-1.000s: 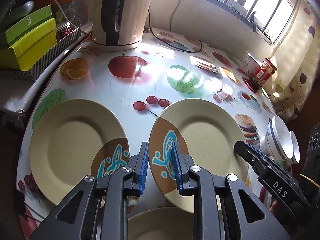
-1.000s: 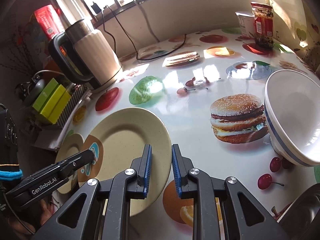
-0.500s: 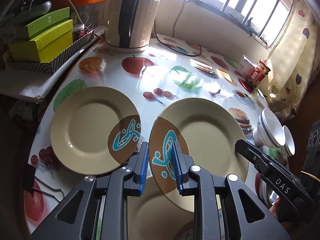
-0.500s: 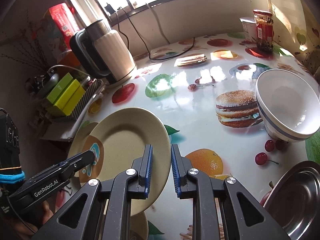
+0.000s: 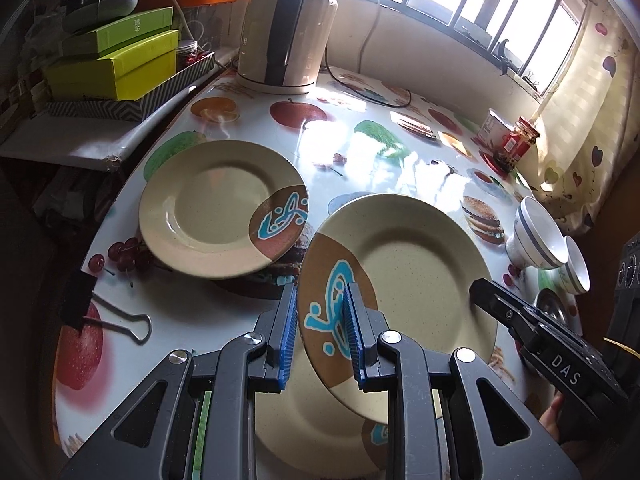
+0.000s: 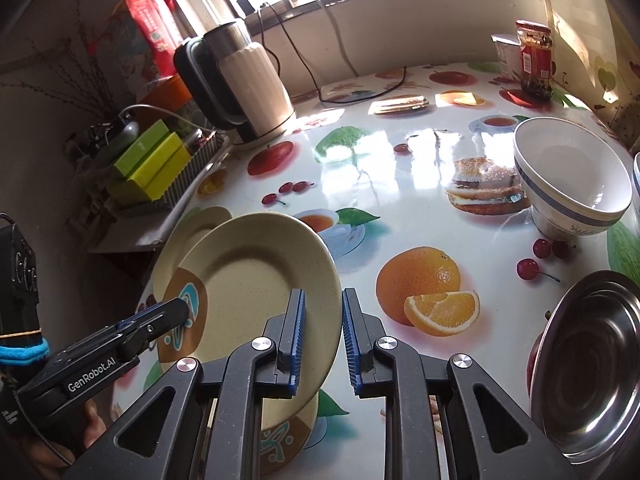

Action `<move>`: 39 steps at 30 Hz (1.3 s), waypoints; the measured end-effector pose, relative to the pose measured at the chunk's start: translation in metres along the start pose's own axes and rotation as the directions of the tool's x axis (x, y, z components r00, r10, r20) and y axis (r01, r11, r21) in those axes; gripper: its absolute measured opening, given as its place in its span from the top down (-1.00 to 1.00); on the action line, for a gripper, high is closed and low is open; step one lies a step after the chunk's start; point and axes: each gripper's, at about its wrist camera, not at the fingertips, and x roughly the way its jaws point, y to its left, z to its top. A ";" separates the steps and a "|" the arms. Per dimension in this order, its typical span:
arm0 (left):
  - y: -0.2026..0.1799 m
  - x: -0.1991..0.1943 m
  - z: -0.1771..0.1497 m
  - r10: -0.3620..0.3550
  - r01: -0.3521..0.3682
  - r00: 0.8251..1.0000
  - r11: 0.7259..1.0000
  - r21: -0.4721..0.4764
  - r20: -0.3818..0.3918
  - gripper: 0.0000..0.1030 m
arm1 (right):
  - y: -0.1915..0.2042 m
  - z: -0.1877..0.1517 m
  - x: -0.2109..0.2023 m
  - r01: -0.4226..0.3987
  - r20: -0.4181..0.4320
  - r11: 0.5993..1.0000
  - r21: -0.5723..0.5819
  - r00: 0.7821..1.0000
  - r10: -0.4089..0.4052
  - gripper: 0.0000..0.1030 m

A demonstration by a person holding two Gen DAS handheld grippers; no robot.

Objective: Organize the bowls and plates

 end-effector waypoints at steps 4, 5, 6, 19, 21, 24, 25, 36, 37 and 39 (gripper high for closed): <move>0.007 -0.004 -0.011 0.010 -0.010 1.000 1.000 -0.015 0.000 0.54 | 0.004 -0.011 0.000 -0.011 -0.016 1.000 -0.010 1.000 0.010 0.64; 0.007 -0.005 -0.015 0.017 -0.017 1.000 1.000 -0.015 0.000 0.54 | 0.005 -0.013 0.001 -0.012 -0.020 1.000 -0.017 1.000 0.011 0.64; 0.009 -0.005 -0.017 0.019 -0.019 1.000 1.000 -0.019 -0.004 0.54 | 0.007 -0.015 0.001 -0.013 -0.023 1.000 -0.022 1.000 0.012 0.64; 0.022 -0.007 -0.040 0.038 -0.040 0.999 0.998 -0.057 -0.029 0.54 | 0.016 -0.037 0.007 -0.030 -0.076 0.998 -0.055 0.997 0.026 0.64; 0.024 -0.006 -0.043 0.038 -0.041 0.999 0.997 -0.063 -0.036 0.54 | 0.016 -0.039 0.008 -0.029 -0.083 0.998 -0.056 0.996 0.024 0.64; 0.024 -0.006 -0.045 0.043 -0.045 0.998 0.997 -0.062 -0.038 0.53 | 0.016 -0.043 0.009 -0.028 -0.091 0.998 -0.059 0.996 0.023 0.64; 0.025 -0.005 -0.046 0.042 -0.044 0.998 0.997 -0.063 -0.042 0.53 | 0.016 -0.043 0.009 -0.028 -0.093 0.998 -0.061 0.995 0.022 0.64; 0.025 -0.002 -0.049 0.050 -0.053 0.998 0.996 -0.065 -0.049 0.53 | 0.018 -0.048 0.012 -0.006 -0.108 0.997 -0.082 0.994 -0.003 0.63; 0.024 -0.002 -0.049 0.053 -0.056 0.997 0.997 -0.061 -0.050 0.53 | 0.018 -0.048 0.013 -0.002 -0.106 0.996 -0.084 0.994 -0.007 0.63; 0.023 -0.002 -0.049 0.057 -0.060 0.997 0.997 -0.058 -0.049 0.53 | 0.019 -0.048 0.013 0.009 -0.104 0.996 -0.093 0.994 -0.019 0.63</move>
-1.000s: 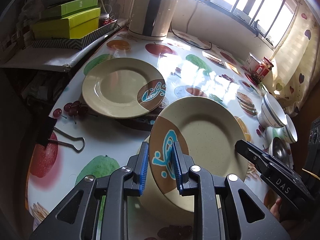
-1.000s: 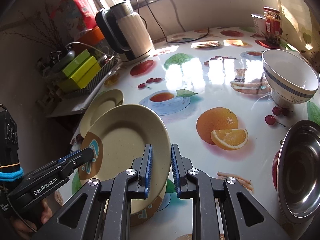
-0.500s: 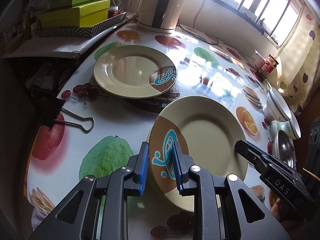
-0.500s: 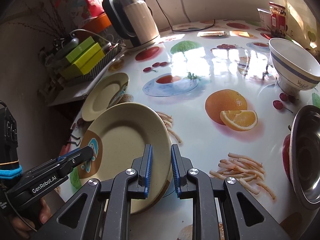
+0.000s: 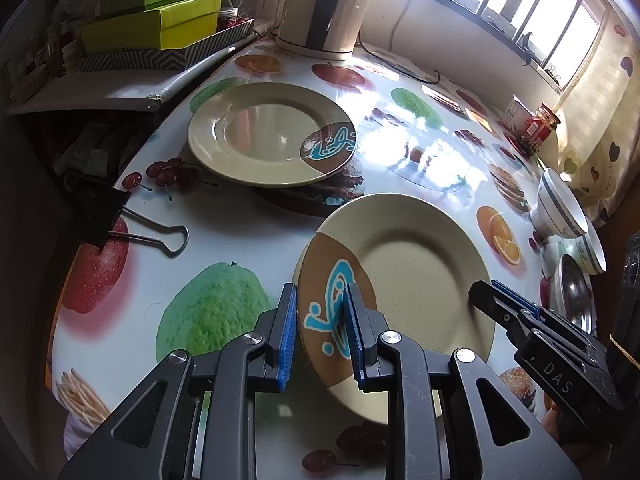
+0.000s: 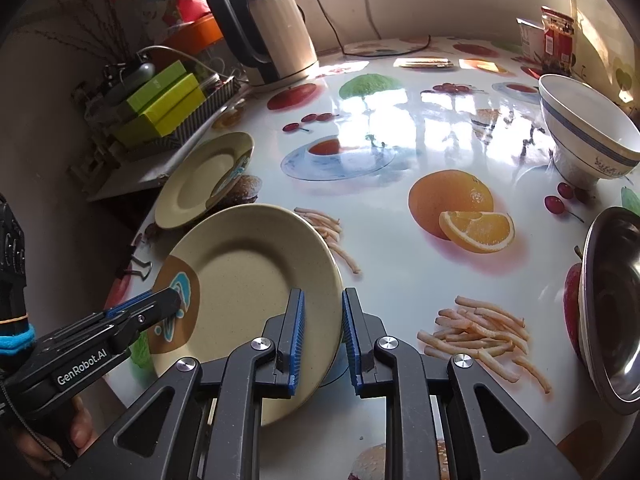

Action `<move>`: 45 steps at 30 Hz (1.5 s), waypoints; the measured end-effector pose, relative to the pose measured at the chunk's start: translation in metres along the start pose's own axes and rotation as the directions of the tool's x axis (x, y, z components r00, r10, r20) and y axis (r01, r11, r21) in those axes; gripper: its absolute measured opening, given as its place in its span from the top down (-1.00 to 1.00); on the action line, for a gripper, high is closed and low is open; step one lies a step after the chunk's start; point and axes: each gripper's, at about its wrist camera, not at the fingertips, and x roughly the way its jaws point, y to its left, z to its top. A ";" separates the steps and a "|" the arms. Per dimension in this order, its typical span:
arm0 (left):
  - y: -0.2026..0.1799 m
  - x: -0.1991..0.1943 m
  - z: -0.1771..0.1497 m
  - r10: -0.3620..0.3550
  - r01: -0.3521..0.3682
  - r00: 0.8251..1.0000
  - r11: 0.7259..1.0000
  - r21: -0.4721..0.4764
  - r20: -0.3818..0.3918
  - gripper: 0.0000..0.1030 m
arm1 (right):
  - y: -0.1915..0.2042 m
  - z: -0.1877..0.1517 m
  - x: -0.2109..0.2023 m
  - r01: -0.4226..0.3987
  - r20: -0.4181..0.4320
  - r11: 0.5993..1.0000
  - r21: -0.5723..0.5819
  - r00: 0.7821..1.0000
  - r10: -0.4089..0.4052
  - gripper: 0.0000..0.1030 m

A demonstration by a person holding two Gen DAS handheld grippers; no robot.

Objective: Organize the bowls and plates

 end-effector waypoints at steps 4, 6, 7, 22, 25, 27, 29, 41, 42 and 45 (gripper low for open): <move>0.000 0.000 0.000 0.005 -0.005 1.000 1.000 0.000 0.000 0.53 | 0.000 0.000 0.001 0.006 0.001 1.000 -0.004 1.000 -0.006 0.63; -0.002 0.000 -0.001 0.015 -0.015 1.000 1.000 0.007 0.002 0.53 | 0.001 0.000 0.001 0.008 -0.001 1.000 -0.006 1.000 -0.008 0.63; -0.002 0.000 -0.001 0.016 -0.016 1.000 1.000 0.007 0.002 0.53 | 0.001 -0.001 0.001 0.011 0.000 1.000 -0.008 1.000 -0.011 0.63; -0.004 0.000 -0.001 0.019 -0.019 1.000 1.000 0.012 0.003 0.53 | 0.002 -0.001 0.001 0.014 0.002 1.000 -0.013 1.000 -0.014 0.62; -0.004 0.000 -0.001 0.015 -0.015 1.000 1.000 0.010 0.004 0.53 | 0.001 -0.001 0.001 0.012 0.002 1.000 -0.013 1.000 -0.012 0.62; -0.003 -0.001 -0.001 0.013 -0.013 1.000 1.000 0.010 0.007 0.53 | 0.001 -0.001 0.000 0.012 0.002 1.000 -0.012 1.000 -0.012 0.62; -0.002 0.000 0.000 0.014 -0.014 1.000 1.000 0.010 0.004 0.53 | 0.001 -0.001 0.000 0.013 0.001 1.000 -0.011 1.000 -0.013 0.62; 0.002 -0.001 0.001 0.001 -0.001 1.000 1.000 -0.001 0.018 0.46 | 0.001 -0.001 0.000 0.011 0.007 1.000 -0.005 1.000 -0.011 0.42; 0.003 -0.002 0.002 -0.002 0.002 1.000 1.000 -0.002 0.021 0.46 | 0.001 0.000 0.000 0.010 0.008 1.000 -0.004 1.000 -0.010 0.39; 0.004 -0.003 0.003 -0.007 0.007 1.000 1.000 -0.004 0.028 0.46 | 0.001 0.002 -0.002 0.019 0.021 1.000 -0.006 1.000 -0.019 0.32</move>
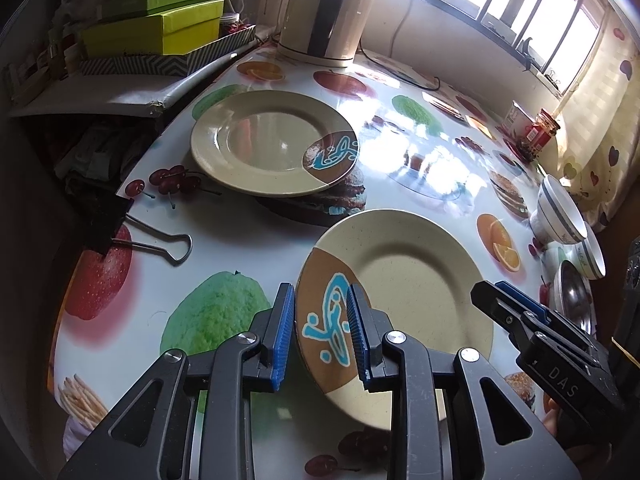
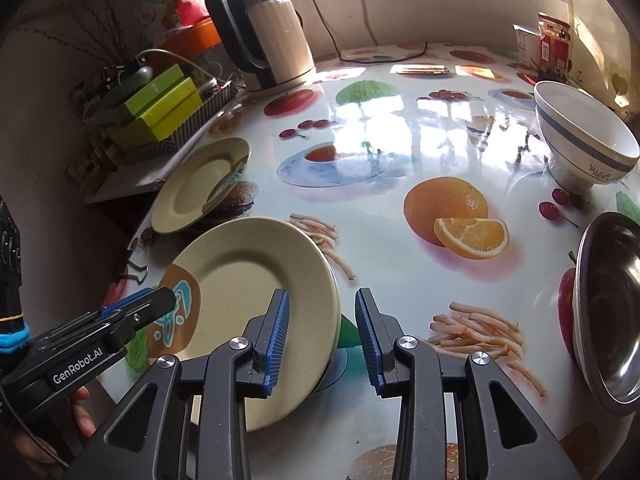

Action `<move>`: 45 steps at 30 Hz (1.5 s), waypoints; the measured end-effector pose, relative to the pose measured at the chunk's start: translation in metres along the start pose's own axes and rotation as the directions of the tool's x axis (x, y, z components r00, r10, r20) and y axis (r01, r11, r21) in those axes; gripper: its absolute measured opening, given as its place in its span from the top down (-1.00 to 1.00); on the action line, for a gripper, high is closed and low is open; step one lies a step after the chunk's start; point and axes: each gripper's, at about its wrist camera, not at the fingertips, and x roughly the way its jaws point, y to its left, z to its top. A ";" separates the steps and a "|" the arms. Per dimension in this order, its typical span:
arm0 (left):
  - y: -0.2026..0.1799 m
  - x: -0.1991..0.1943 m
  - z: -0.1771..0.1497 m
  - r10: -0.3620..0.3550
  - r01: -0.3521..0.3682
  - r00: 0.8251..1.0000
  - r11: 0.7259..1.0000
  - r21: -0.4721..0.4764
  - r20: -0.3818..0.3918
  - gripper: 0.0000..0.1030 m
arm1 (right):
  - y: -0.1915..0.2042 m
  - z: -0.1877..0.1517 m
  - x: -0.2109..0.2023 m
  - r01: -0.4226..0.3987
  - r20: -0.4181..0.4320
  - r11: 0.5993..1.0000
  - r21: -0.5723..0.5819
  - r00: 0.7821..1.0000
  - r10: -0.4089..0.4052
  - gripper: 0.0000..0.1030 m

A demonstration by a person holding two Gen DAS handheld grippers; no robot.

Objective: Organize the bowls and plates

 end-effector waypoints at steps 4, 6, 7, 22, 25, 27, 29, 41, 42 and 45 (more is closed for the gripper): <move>0.003 -0.004 0.004 0.001 -0.001 1.000 1.000 -0.003 0.015 0.46 | 0.000 0.006 -0.004 -0.002 0.026 1.000 -0.004 1.000 0.002 0.23; 0.006 -0.007 0.007 0.012 -0.012 0.999 1.000 -0.007 0.030 0.46 | 0.001 0.010 -0.005 -0.010 0.035 1.000 -0.006 0.999 0.010 0.22; 0.007 -0.008 0.010 0.016 -0.016 0.999 1.000 -0.007 0.036 0.46 | 0.001 0.012 -0.006 -0.012 0.041 1.000 -0.009 0.999 0.012 0.21; 0.056 -0.007 0.056 0.063 -0.059 0.995 0.997 -0.054 0.083 0.46 | 0.023 0.067 0.007 -0.075 0.077 0.996 -0.058 0.994 0.079 0.13; 0.067 -0.004 0.066 0.048 -0.043 0.996 0.996 -0.073 0.077 0.46 | 0.028 0.080 0.017 -0.104 0.061 0.993 -0.062 0.992 0.108 0.13; 0.071 -0.003 0.072 0.062 -0.057 0.994 0.996 -0.066 0.086 0.46 | 0.033 0.088 0.024 -0.114 0.050 0.991 -0.074 0.992 0.118 0.13; 0.077 0.000 0.079 0.044 -0.037 0.996 0.996 -0.078 0.081 0.46 | 0.037 0.095 0.031 -0.136 0.040 0.987 -0.088 0.989 0.140 0.13; 0.099 0.030 0.106 0.029 -0.021 0.998 0.990 -0.141 0.049 0.46 | 0.047 0.124 0.080 -0.175 -0.038 0.980 -0.098 0.984 0.172 0.13; 0.100 0.033 0.108 0.030 -0.023 0.999 0.990 -0.141 0.046 0.46 | 0.049 0.126 0.083 -0.181 -0.045 0.979 -0.099 0.983 0.177 0.13; 0.101 0.040 0.112 0.038 -0.032 0.999 0.990 -0.139 0.037 0.46 | 0.050 0.129 0.095 -0.185 -0.062 0.979 -0.087 0.982 0.180 0.13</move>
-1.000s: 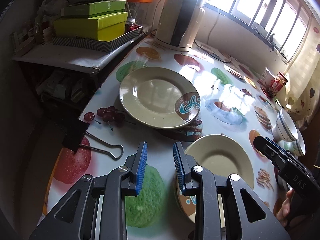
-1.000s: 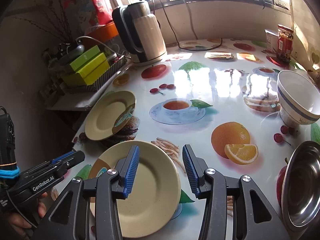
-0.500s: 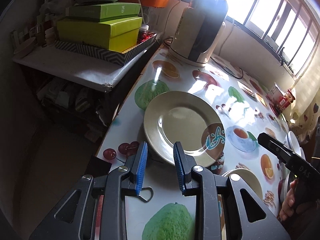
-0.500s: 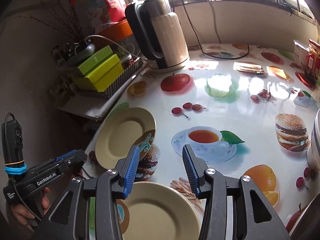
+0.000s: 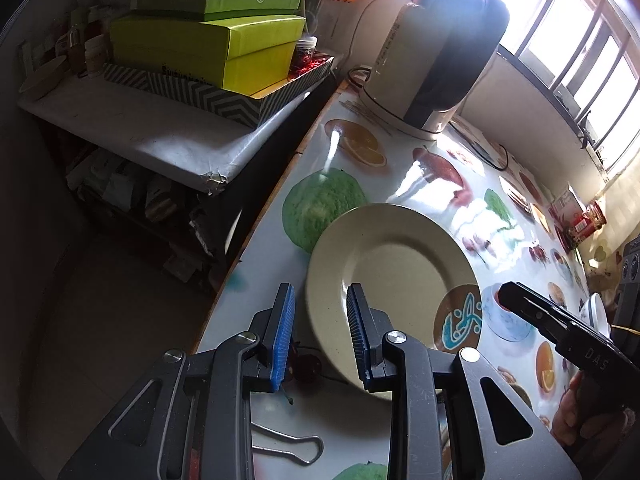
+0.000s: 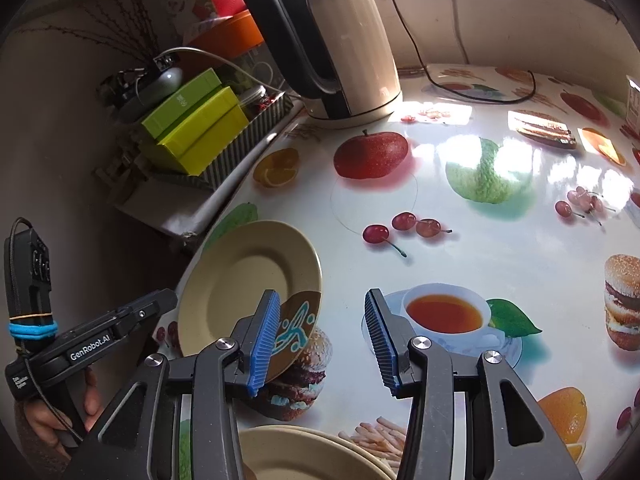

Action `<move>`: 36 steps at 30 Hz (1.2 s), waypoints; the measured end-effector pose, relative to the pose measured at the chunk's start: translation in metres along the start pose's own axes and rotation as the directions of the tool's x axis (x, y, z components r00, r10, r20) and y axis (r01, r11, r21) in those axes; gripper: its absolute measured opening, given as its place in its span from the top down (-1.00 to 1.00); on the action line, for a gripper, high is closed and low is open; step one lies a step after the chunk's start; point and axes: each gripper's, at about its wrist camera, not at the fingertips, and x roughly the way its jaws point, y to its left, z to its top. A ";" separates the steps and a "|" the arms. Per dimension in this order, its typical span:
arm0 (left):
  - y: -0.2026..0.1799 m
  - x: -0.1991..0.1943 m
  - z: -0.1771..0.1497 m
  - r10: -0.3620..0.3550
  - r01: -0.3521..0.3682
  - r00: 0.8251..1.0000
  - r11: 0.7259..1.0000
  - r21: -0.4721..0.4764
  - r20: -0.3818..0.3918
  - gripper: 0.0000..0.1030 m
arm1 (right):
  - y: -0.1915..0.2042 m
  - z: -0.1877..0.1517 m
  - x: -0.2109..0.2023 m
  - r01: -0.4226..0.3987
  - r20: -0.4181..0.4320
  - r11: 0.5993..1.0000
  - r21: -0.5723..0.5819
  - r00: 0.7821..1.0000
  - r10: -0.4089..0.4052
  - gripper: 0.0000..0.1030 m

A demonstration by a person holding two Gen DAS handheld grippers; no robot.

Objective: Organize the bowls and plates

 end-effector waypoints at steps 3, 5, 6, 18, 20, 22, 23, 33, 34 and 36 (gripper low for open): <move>0.001 0.006 0.002 -0.005 0.005 1.000 1.000 -0.008 -0.016 0.46 | 0.000 0.002 0.011 -0.012 -0.029 1.000 0.005 1.000 0.012 0.13; 0.001 0.010 0.002 -0.002 0.002 1.000 1.000 -0.010 -0.023 0.46 | -0.001 0.002 0.017 -0.010 -0.045 1.000 0.011 0.999 0.010 0.13; 0.002 0.011 0.002 0.000 0.000 1.000 1.000 -0.012 -0.026 0.46 | -0.001 0.002 0.019 -0.011 -0.048 1.000 0.015 0.999 0.012 0.14; -0.002 0.023 0.002 -0.025 0.024 0.998 1.000 -0.015 -0.057 0.46 | -0.002 0.004 0.035 -0.033 -0.075 0.999 0.030 0.997 0.036 0.33; -0.002 0.023 0.002 -0.022 0.021 0.998 1.000 -0.017 -0.053 0.46 | -0.003 0.005 0.037 -0.037 -0.079 0.999 0.033 0.996 0.039 0.40; -0.001 0.024 0.002 -0.023 0.022 0.998 1.000 -0.018 -0.056 0.50 | -0.003 0.005 0.038 -0.043 -0.085 0.999 0.034 0.995 0.046 0.49; -0.001 0.025 0.002 -0.019 0.018 0.998 1.000 -0.016 -0.057 0.50 | -0.003 0.005 0.039 -0.044 -0.088 0.998 0.033 0.995 0.047 0.49; -0.003 0.025 0.002 -0.014 0.013 0.999 1.000 -0.010 -0.048 0.51 | -0.002 0.005 0.043 -0.072 -0.093 0.996 0.048 0.993 0.076 0.64; -0.003 0.025 0.002 -0.015 0.014 0.999 1.000 -0.011 -0.048 0.51 | -0.002 0.005 0.043 -0.072 -0.093 0.996 0.049 0.993 0.076 0.64; -0.002 0.025 0.002 -0.017 0.016 0.999 1.000 -0.015 -0.047 0.51 | -0.002 0.005 0.043 -0.071 -0.091 0.996 0.050 0.993 0.075 0.64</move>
